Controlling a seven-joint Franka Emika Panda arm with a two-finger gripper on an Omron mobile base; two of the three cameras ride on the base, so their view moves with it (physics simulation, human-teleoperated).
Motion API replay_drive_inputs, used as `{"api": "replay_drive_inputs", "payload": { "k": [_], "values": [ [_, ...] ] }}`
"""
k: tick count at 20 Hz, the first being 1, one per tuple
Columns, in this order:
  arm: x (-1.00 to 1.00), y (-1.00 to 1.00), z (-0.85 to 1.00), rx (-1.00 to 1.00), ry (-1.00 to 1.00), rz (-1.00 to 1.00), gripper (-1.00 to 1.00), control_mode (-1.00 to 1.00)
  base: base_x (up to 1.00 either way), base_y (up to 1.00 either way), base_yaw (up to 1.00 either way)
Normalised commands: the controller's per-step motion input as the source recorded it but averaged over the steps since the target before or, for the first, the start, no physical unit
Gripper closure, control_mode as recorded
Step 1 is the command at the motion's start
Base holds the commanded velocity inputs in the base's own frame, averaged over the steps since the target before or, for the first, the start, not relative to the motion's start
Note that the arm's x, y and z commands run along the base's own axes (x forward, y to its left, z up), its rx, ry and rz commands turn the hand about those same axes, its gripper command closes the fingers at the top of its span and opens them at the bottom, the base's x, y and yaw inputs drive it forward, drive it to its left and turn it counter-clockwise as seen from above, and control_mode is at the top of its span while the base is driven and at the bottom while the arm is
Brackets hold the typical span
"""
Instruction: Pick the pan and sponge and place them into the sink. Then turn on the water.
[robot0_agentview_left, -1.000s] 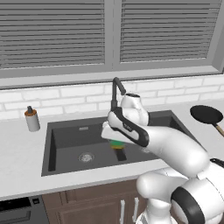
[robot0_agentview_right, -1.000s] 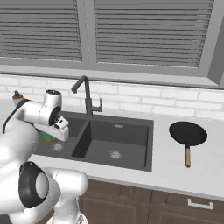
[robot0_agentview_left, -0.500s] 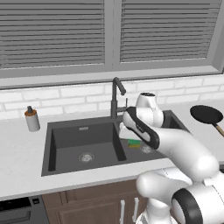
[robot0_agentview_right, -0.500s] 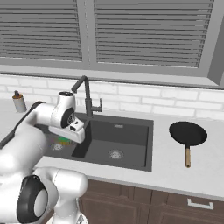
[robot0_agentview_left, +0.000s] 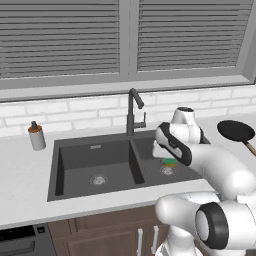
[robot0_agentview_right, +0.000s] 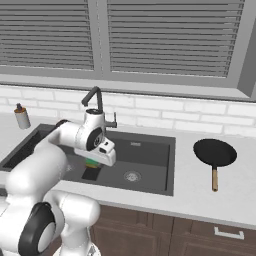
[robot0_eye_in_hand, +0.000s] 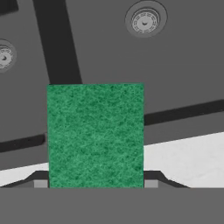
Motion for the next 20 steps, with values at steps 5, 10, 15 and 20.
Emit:
{"api": "replay_drive_inputs", "payload": {
  "k": [5,10,15,20],
  "values": [
    [0.3,-0.51,-0.1,-0.04,0.0,0.0,1.0,-1.0,0.0,0.0,0.0],
    [0.4,-0.33,-0.35,-0.02,0.0,0.0,1.0,-1.0,0.0,0.0,0.0],
    [0.43,-0.28,-0.45,-0.03,0.0,0.0,1.0,-1.0,0.0,0.0,0.0],
    [0.42,-0.26,-0.44,-0.03,0.0,0.0,1.0,-1.0,0.0,0.0,0.0]
  ]
}}
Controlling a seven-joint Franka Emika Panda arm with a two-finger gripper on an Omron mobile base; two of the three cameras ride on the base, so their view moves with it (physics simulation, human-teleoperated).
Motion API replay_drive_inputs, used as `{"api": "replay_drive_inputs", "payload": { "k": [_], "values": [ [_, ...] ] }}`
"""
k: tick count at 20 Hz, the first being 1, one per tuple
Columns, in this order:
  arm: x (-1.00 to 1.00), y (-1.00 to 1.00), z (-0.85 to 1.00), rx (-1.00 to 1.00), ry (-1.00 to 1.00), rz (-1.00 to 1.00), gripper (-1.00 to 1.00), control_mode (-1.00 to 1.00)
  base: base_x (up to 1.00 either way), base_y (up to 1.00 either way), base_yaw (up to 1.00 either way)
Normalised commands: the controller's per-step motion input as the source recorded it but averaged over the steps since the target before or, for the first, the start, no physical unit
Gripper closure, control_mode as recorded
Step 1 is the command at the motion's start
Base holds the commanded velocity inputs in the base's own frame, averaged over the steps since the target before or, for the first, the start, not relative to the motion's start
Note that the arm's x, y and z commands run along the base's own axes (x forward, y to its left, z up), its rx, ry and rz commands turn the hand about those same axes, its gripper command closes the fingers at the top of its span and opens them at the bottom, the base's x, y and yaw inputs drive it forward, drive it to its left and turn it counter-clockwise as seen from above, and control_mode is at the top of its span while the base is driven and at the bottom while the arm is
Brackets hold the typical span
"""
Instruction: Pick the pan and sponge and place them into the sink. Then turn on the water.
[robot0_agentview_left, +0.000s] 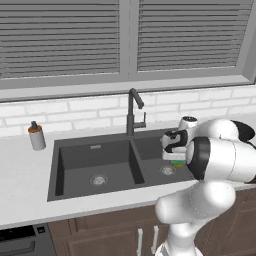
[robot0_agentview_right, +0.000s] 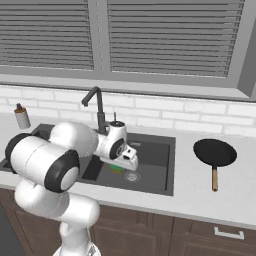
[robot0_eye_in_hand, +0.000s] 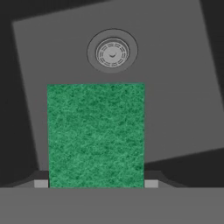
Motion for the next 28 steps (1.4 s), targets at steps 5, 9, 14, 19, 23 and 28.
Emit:
{"api": "replay_drive_inputs", "payload": {
  "k": [5,9,14,19,23,28],
  "values": [
    [0.27,-0.06,-0.49,-0.03,0.01,0.0,1.0,-1.0,0.0,0.0,0.0],
    [0.23,0.0,-0.53,-0.03,0.01,0.0,1.0,-1.0,0.0,0.0,0.0],
    [0.19,0.0,-0.51,-0.01,0.01,0.0,1.0,-1.0,0.0,0.0,0.0],
    [0.15,0.0,-0.36,0.0,0.03,0.02,1.0,-1.0,0.0,0.0,0.0],
    [0.14,0.0,-0.3,0.0,0.0,0.03,1.0,-1.0,0.0,0.0,0.0],
    [0.15,0.0,-0.25,0.0,0.0,0.01,1.0,-1.0,0.0,0.0,0.0]
  ]
}}
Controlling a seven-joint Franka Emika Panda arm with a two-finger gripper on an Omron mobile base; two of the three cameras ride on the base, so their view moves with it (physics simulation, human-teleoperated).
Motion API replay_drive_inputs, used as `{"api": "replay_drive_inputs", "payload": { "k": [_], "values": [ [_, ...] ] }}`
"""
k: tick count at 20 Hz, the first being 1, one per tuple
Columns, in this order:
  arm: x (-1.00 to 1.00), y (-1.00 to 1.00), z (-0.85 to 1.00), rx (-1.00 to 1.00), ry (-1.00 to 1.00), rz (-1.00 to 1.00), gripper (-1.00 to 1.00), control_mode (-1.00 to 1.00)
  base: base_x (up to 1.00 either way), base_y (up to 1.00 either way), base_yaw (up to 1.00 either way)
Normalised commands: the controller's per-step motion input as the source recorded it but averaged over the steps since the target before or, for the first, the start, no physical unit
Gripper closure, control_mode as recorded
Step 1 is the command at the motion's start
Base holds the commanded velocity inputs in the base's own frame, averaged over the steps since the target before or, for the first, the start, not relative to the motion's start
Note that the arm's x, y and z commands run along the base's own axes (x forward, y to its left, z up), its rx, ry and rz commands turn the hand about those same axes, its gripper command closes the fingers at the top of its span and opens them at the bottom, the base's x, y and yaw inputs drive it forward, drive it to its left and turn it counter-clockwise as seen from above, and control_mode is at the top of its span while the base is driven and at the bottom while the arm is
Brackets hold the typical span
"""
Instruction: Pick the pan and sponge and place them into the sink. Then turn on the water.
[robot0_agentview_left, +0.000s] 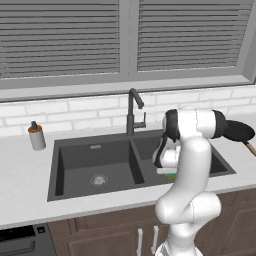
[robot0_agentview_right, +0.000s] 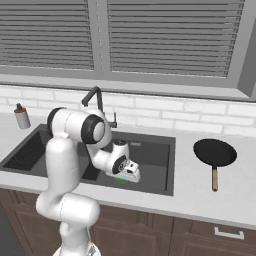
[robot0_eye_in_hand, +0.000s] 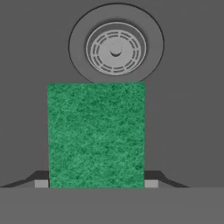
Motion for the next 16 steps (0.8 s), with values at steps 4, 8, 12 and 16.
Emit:
{"api": "replay_drive_inputs", "payload": {
  "k": [4,8,12,16],
  "values": [
    [0.21,0.0,-0.22,0.0,0.0,0.0,1.0,-1.0,0.0,0.0,0.0],
    [0.28,0.0,-0.2,0.0,0.01,0.0,1.0,-1.0,0.0,0.0,0.0],
    [0.31,0.0,-0.2,0.0,0.01,0.01,1.0,-1.0,0.0,0.0,0.0],
    [0.29,0.0,-0.21,0.0,0.02,0.0,1.0,-1.0,0.0,0.0,0.0]
  ]
}}
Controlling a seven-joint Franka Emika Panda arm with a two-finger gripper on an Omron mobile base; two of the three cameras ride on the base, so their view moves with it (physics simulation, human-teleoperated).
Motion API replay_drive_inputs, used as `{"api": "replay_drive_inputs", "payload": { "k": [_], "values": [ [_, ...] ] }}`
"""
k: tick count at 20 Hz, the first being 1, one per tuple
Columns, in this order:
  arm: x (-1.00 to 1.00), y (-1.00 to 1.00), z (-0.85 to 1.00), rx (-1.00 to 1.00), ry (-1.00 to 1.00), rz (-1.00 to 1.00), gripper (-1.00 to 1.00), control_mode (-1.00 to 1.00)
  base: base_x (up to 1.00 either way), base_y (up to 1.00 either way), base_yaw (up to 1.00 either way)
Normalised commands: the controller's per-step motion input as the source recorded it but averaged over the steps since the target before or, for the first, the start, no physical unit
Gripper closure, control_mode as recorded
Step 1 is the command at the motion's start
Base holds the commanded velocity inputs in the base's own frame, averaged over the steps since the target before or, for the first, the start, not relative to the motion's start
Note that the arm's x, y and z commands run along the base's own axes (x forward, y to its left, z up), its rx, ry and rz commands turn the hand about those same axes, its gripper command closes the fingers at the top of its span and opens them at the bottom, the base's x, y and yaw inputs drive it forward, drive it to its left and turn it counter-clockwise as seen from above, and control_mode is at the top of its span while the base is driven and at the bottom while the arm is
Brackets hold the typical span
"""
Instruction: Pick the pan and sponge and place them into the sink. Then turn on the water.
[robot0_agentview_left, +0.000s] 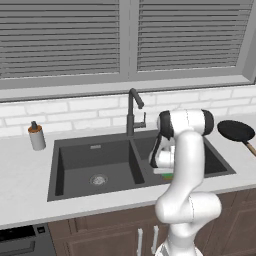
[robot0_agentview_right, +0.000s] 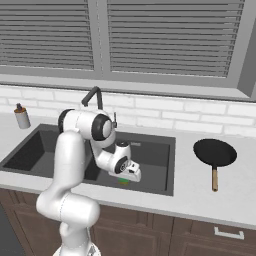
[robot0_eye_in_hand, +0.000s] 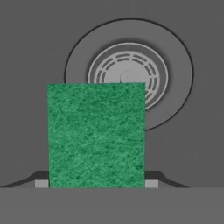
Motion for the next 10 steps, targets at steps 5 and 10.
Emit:
{"api": "replay_drive_inputs", "payload": {
  "k": [5,10],
  "values": [
    [0.24,0.0,-0.19,0.0,0.03,0.0,-1.0,-1.0,0.0,0.0,0.0],
    [0.31,0.0,-0.15,0.0,0.05,0.0,-1.0,-1.0,0.0,0.0,0.0]
  ]
}}
